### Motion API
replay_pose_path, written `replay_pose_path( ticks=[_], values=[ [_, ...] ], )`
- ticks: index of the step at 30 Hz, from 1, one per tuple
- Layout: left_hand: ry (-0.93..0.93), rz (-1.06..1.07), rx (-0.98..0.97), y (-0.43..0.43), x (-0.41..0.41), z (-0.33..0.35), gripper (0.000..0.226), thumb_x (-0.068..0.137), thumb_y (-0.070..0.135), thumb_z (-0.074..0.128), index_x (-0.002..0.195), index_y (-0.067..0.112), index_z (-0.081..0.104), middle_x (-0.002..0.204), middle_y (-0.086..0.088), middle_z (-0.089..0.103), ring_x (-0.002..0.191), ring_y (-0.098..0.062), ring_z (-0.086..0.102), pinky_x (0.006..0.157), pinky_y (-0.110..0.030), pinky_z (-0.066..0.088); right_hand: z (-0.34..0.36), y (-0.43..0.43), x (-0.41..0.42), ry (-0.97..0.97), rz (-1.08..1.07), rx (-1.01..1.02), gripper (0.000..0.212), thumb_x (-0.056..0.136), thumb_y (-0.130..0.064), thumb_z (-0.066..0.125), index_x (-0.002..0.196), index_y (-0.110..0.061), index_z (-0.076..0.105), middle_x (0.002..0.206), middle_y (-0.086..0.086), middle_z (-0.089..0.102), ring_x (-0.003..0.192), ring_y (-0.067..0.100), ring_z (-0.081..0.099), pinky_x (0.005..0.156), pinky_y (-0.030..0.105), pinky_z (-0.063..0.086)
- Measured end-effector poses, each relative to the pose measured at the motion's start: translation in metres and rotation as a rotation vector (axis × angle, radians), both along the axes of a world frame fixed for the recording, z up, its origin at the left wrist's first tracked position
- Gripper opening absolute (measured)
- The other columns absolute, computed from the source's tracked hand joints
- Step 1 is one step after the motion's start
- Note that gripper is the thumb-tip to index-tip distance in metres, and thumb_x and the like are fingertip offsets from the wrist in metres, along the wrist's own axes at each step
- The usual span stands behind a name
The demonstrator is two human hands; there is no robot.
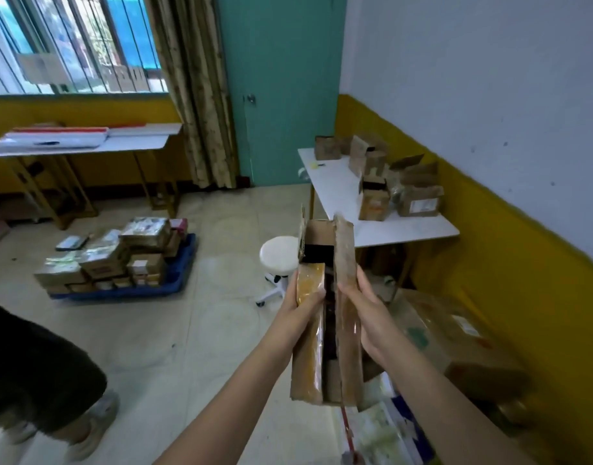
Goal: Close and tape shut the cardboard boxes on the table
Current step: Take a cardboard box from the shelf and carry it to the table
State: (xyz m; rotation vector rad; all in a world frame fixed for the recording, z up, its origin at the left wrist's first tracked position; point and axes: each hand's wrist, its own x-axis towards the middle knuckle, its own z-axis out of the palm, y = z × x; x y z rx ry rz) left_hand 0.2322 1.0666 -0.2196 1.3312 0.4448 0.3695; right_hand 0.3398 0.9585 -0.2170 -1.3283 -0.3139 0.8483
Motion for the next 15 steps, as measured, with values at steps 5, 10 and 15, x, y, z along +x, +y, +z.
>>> replay_pose_path(
  ticks=[5,10,15],
  values=[
    [0.061,-0.034,-0.018,0.065,0.059,-0.013,0.068,0.078,0.061,0.071,0.136,0.063,0.035,0.142,0.0,0.05,0.117,-0.02,0.063,0.099,-0.047,0.051,-0.008,0.057,0.054,-0.01,-0.017,-0.019,0.1,0.057,-0.064,0.085,0.141,-0.059,0.032,0.143,-0.005,0.051,0.129,0.025,0.05,0.107,0.059,0.04],
    [0.087,-0.048,-0.05,0.125,0.13,-0.016,0.066,0.084,0.054,0.067,0.14,0.058,0.033,0.128,0.001,0.064,0.112,-0.021,0.066,0.099,-0.047,0.052,-0.024,0.121,0.128,-0.013,-0.02,0.009,0.101,0.056,-0.06,0.087,0.141,-0.058,0.034,0.141,-0.006,0.053,0.126,0.023,0.054,0.106,0.056,0.043],
    [0.106,-0.014,-0.059,0.176,0.201,-0.009,0.068,0.081,0.055,0.066,0.142,0.051,0.035,0.127,0.001,0.065,0.112,-0.021,0.066,0.1,-0.046,0.051,-0.025,0.181,0.201,0.029,-0.018,0.024,0.103,0.051,-0.059,0.09,0.139,-0.06,0.036,0.138,-0.006,0.056,0.124,0.025,0.056,0.103,0.057,0.044]
  ],
)
